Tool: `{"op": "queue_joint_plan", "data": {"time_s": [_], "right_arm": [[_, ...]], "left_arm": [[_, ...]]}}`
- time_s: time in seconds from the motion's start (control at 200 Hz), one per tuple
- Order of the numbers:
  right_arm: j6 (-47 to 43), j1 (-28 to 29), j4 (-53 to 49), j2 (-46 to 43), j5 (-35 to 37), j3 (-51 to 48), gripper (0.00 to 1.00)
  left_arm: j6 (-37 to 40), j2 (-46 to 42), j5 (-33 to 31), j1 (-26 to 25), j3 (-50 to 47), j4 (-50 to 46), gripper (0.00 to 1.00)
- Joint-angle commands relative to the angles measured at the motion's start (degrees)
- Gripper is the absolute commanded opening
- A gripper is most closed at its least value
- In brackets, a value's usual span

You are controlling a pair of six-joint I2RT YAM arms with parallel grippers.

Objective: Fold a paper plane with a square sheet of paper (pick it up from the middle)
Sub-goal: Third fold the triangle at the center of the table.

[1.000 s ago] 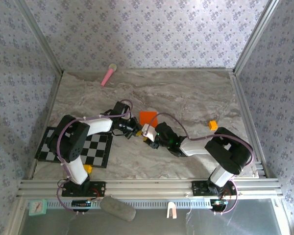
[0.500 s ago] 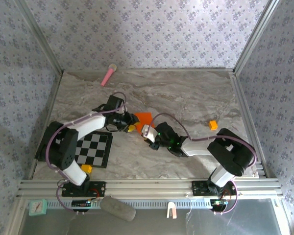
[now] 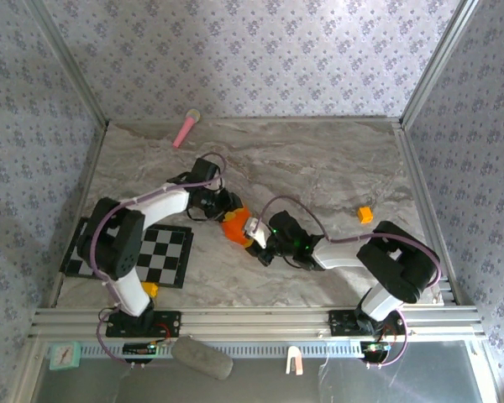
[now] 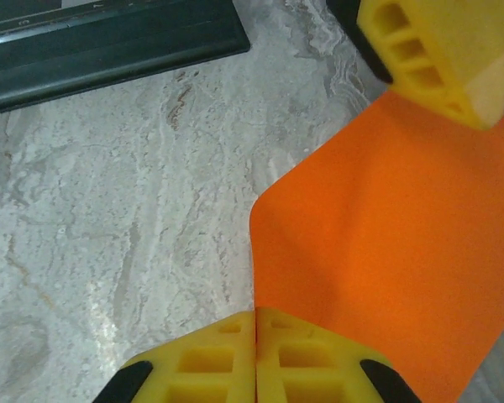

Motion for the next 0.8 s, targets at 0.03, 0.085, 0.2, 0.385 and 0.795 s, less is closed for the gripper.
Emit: {"op": "queue_joint_plan", "data": {"time_s": [0.03,0.085,0.2,0.385,0.795], "right_arm": [[6.1,-0.7,2.0,1.1,-2.2,-1.1,0.06],[7.4,-0.8,2.5,1.3,-1.9,-1.3,0.05],[10.0,-1.2,3.5,1.8,-1.0,-1.6,0.05],[13.7,-1.4,3.0,2.6,1.6,-1.1,0.05],[16.2,-2.0,-0.8,3.1,8.7,1.3,0.05]], "left_arm": [[3.2,3.4,-2.1,-0.7,3.1,-4.3,0.29],[3.8,4.6,-3.4,-0.8,3.9,-5.6,0.26],[4.9,7.0,-4.8,-1.1,5.0,-7.8,0.21],[7.0,9.8,-7.1,-1.9,7.1,-11.7,0.17],[10.5,14.2,-9.4,-3.3,11.2,-17.5,0.13]]}}
